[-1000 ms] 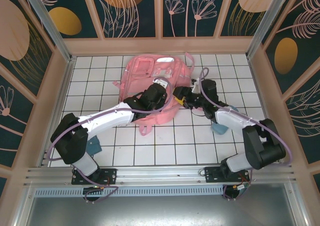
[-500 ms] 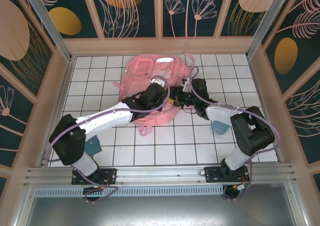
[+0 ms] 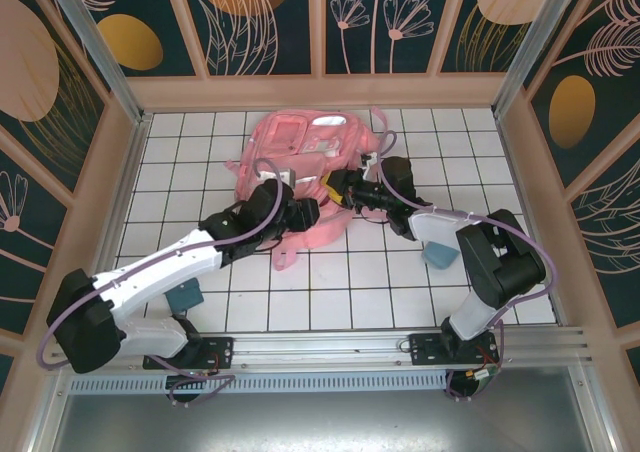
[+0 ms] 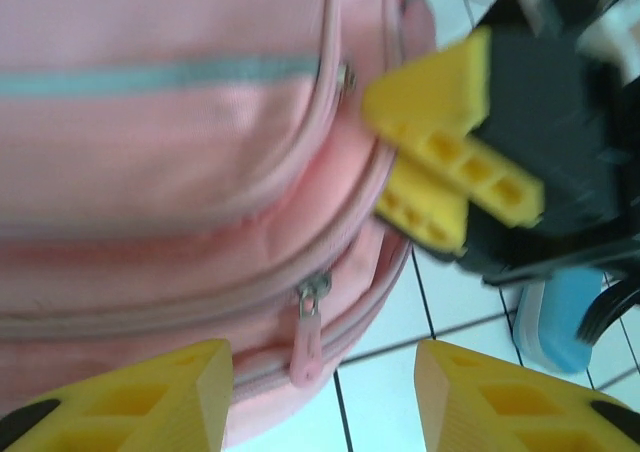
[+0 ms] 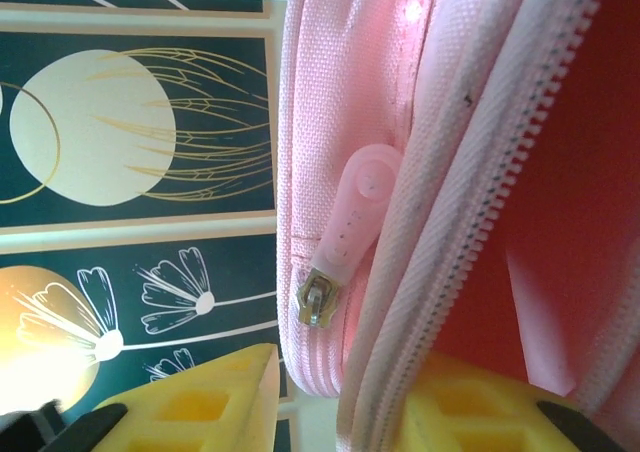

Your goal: Pack books, pencil case, and school supplies into a backpack

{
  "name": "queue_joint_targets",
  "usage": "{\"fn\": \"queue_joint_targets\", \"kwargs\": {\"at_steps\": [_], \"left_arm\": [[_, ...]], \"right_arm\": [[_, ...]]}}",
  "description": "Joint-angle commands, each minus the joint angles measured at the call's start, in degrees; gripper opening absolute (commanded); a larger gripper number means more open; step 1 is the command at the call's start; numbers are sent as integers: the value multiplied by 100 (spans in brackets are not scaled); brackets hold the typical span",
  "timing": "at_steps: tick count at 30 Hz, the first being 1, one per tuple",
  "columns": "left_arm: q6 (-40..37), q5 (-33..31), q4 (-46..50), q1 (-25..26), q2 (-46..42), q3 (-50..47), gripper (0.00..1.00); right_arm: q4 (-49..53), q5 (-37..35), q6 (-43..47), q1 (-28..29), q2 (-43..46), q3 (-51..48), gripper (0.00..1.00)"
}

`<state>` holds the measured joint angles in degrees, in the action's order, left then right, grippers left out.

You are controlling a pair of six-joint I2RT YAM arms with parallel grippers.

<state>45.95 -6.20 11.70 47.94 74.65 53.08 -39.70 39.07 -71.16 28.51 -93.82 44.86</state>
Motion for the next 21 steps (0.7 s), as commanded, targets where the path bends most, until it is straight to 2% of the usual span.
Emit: {"fn": "queue_joint_targets", "kwargs": {"at_steps": [1,7,11,16,19,21], "left_arm": [[401,676,-638,-6,247,-137,50],[559,541,-724,-137,553,-211,40],[560,325,-675,-232,620,-240,33],[511,523,-830,-268,697,-257,24],[496,815,-1102,-302,653,-366,23],[515,1077,-1315,-343,646,-447,26]], "right_arm": [[-720,206,-32,97,77,242,30],[-675,189,-20,136,92,230,23],[-625,189,4,146,94,266,13],[-513,158,23,147,89,295,7],[-454,123,44,155,99,304,5],[-456,118,40,155,87,304,4]]}}
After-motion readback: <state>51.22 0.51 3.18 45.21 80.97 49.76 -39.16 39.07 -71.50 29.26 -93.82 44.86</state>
